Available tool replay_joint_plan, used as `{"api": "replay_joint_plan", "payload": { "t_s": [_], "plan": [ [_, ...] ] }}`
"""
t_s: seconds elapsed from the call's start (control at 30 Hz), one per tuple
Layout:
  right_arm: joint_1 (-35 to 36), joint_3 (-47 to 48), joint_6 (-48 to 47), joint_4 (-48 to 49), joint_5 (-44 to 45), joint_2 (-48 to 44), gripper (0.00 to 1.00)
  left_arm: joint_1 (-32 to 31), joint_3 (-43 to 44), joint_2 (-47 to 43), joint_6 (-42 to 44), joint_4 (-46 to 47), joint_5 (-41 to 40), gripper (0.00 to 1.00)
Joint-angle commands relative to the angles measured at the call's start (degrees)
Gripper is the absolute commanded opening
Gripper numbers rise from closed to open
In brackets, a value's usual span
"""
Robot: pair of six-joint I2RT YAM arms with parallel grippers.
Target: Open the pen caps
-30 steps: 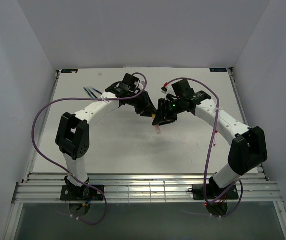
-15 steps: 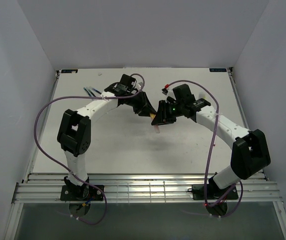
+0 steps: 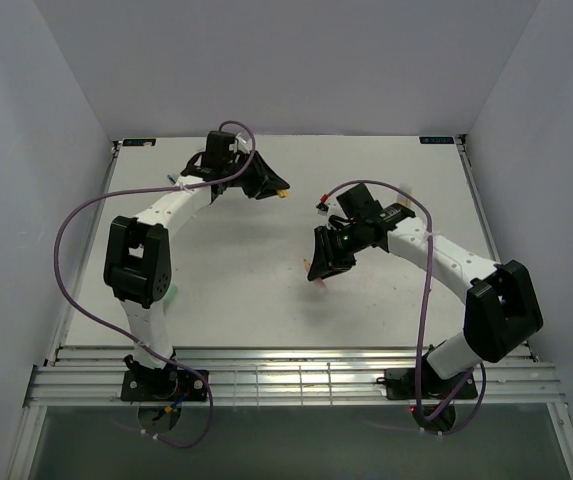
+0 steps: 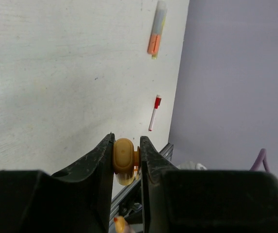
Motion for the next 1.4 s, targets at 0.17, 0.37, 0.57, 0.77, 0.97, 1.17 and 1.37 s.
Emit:
{"api": "replay_joint_plan", "payload": {
  "t_s": [0.17,0.37,0.57,0.77,0.97,1.17,1.37],
  "plan": [
    [-0.79,5.07,-4.55,-1.0,20.54,8.87,0.08,-1.25,2.47,-2.33,7.92,-16.62,-8.68,0.0],
    [-2.73,11.57,-5.95,1.2,28.71,17.05,0.08,-1.69,0.11,-1.54,14.07,-25.59,-12.56,0.0],
    [-3.96,21.41,-5.34,1.38,31.79,25.75,0.08,-2.04,0.54,2.06,16.89,-28.5,-18.19,0.0],
    [-4.05,32.84,-4.55,1.03,31.01,34.45,0.08,-2.22,4.84,7.85,18.38,-30.44,-22.15,0.0],
    [-4.49,37.07,-2.09,1.9,28.64,39.2,0.08,-2.22,8.89,12.61,19.26,-31.32,-22.41,0.0],
    [-4.49,35.76,-0.5,2.34,26.88,40.35,0.19,-2.13,8.45,14.19,18.38,-31.32,-22.76,0.08],
    [-4.49,34.09,-0.33,2.34,26.61,39.65,0.41,-2.04,8.98,14.64,18.21,-31.76,-23.11,0.34]
  ]
}}
